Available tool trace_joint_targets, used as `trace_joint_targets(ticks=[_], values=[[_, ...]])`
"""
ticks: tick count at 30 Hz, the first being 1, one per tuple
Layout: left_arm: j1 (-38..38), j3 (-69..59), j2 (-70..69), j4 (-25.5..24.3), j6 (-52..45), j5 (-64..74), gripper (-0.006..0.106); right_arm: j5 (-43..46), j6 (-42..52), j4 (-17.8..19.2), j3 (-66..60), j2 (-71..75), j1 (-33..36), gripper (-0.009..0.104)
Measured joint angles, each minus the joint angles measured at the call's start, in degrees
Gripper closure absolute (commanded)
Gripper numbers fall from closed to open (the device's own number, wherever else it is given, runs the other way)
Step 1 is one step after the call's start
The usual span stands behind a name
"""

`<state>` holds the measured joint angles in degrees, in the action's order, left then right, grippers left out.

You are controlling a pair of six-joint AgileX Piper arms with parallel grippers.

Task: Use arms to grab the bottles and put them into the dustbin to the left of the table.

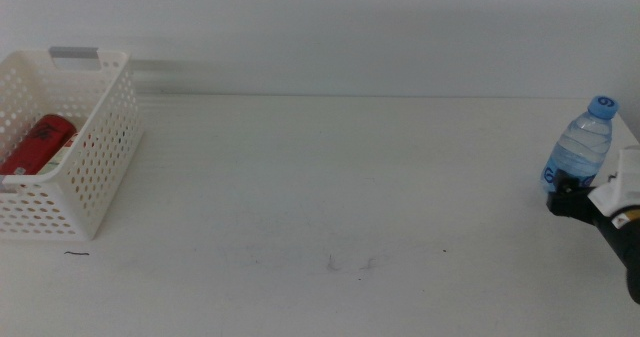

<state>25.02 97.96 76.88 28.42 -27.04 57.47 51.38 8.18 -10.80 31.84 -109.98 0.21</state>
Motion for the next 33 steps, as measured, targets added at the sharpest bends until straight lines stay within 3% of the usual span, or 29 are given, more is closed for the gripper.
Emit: trace_joint_targets(ticks=[7,9,10,11,12,17,23,30,33], values=[[0.0,0.0,0.0,0.0,0.0,-1.3,0.007,0.1,0.2,-0.1,9.5,-7.0,0.0,0.010],[0.0,0.0,0.0,-0.1,0.0,-1.3,0.007,0.1,0.3,-0.1,12.2,-8.3,0.0,0.017],[0.0,0.0,0.0,-0.1,0.0,-1.3,0.007,0.1,0.3,-0.1,13.1,-8.7,0.0,0.025],[0.0,0.0,0.0,-0.1,0.0,-1.3,0.007,0.1,0.5,-0.1,14.0,-9.0,0.0,0.041],[0.0,0.0,0.0,-0.1,0.0,-2.1,0.007,-3.8,0.3,1.3,17.0,-9.2,0.2,0.093],[0.0,0.0,0.0,-0.1,0.0,-3.1,0.007,-8.0,-3.7,7.0,21.2,-9.2,6.8,0.088],[0.0,0.0,0.0,-0.1,0.0,-4.6,0.007,-13.9,-4.5,10.8,33.9,-11.5,19.3,0.088],[0.0,0.0,0.0,-0.2,0.0,-5.6,0.007,-21.3,-4.5,12.2,47.4,-20.3,28.7,0.088],[0.0,0.0,0.0,-0.2,0.0,-5.7,0.007,-21.6,-4.3,12.4,50.3,-23.2,30.7,0.083]])
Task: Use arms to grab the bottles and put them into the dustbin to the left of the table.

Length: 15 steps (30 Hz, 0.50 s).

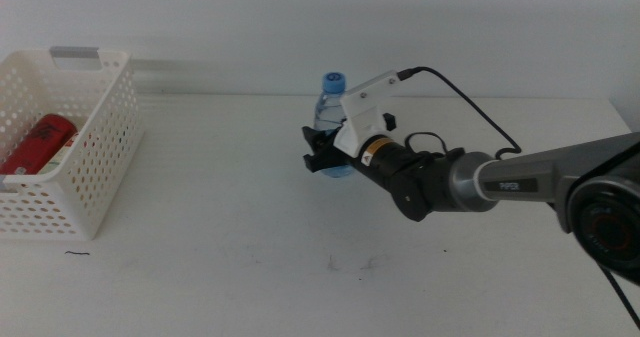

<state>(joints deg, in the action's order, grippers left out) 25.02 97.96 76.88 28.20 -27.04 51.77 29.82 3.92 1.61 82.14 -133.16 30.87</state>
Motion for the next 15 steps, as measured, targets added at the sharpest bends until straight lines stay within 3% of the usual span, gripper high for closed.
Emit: trace_joint_targets(ticks=[2,6,9,15], values=[[0.0,0.0,0.0,0.0,0.0,0.0,0.007,0.4,0.0,0.1,0.8,-0.7,0.6,0.070],[0.0,0.0,0.0,0.0,0.0,-0.1,0.007,-0.2,0.0,1.1,1.1,-0.9,0.8,0.027],[0.0,0.0,0.0,0.0,0.0,-0.1,0.007,-4.1,-0.5,1.6,1.2,-0.5,0.8,0.002],[0.0,0.0,0.0,0.0,0.0,-0.2,0.007,-21.2,-2.7,1.6,1.2,4.2,1.0,0.011]])
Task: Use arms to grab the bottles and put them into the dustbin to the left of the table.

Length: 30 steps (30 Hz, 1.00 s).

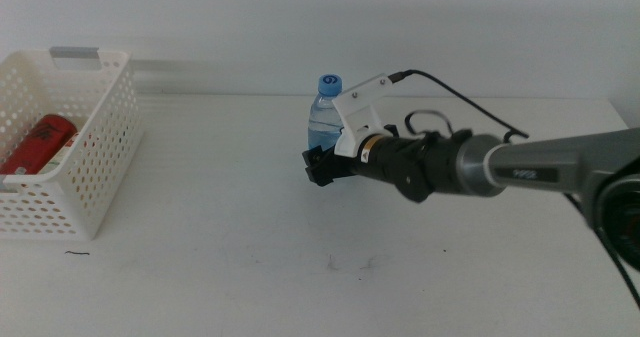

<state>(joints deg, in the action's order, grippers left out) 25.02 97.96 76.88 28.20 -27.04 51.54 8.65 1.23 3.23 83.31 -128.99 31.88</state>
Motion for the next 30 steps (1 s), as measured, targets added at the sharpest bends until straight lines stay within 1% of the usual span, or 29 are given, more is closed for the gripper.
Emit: trace_joint_targets(ticks=[4,10,12,16,21,26,30], values=[[0.0,0.0,0.0,0.0,0.0,-0.1,0.007,-11.1,-1.2,-1.2,0.0,4.7,0.0,0.013],[0.0,0.0,0.0,0.0,0.0,-0.1,0.007,-32.4,-2.1,-2.9,0.0,14.8,0.0,0.013],[0.0,0.0,0.0,0.0,0.0,-0.1,0.007,-37.3,-2.1,-3.2,-1.1,19.1,0.0,0.013],[0.0,0.0,0.0,0.0,0.0,-0.1,0.007,-43.0,-2.1,-3.2,-6.7,29.7,0.0,0.013],[0.0,0.0,0.0,-0.4,-0.1,-0.1,0.007,-49.5,-2.9,-3.2,-11.8,46.9,0.0,0.013],[0.0,0.0,0.0,-0.4,-0.1,-0.3,0.007,-52.1,-5.6,-3.2,-12.6,63.8,0.0,0.013],[0.0,0.0,0.0,-0.5,-0.1,-0.3,0.007,-52.3,-6.1,-2.8,-12.6,71.0,0.0,0.013]])
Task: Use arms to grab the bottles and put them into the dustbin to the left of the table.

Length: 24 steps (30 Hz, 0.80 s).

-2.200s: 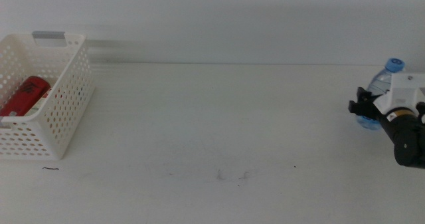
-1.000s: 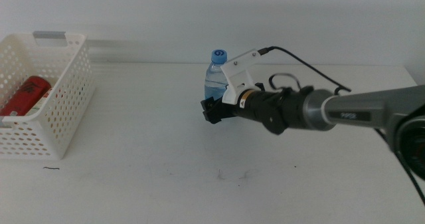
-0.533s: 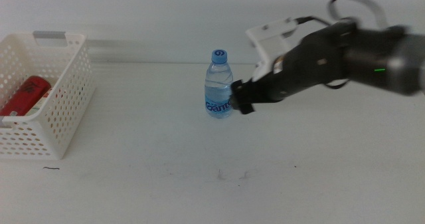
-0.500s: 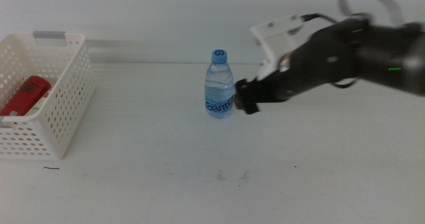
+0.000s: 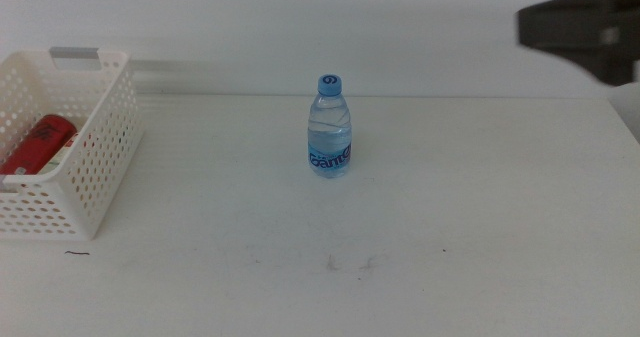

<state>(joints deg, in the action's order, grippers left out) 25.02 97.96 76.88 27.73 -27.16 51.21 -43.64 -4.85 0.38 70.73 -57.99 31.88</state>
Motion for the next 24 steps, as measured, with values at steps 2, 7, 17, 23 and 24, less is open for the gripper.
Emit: trace_joint_targets(ticks=[2,7,17,23,24], values=[[0.0,0.0,0.0,0.0,0.0,0.0,0.007,0.0,-0.1,0.1,0.0,1.1,0.0,0.013],[0.0,0.0,0.0,0.0,0.0,-0.1,0.007,0.5,-0.6,0.0,-0.2,1.3,0.0,0.013],[1.6,-2.5,-1.1,-8.5,0.7,-1.3,0.007,0.7,-0.9,-0.4,-0.2,1.3,0.0,0.013],[8.0,-28.8,-7.2,-23.4,15.0,-34.2,0.007,0.7,-0.9,-0.4,-0.2,1.3,0.0,0.013],[8.4,-35.4,-7.5,-25.6,17.3,-43.8,0.007,0.7,-0.9,-0.4,-0.2,1.3,0.0,0.014]])
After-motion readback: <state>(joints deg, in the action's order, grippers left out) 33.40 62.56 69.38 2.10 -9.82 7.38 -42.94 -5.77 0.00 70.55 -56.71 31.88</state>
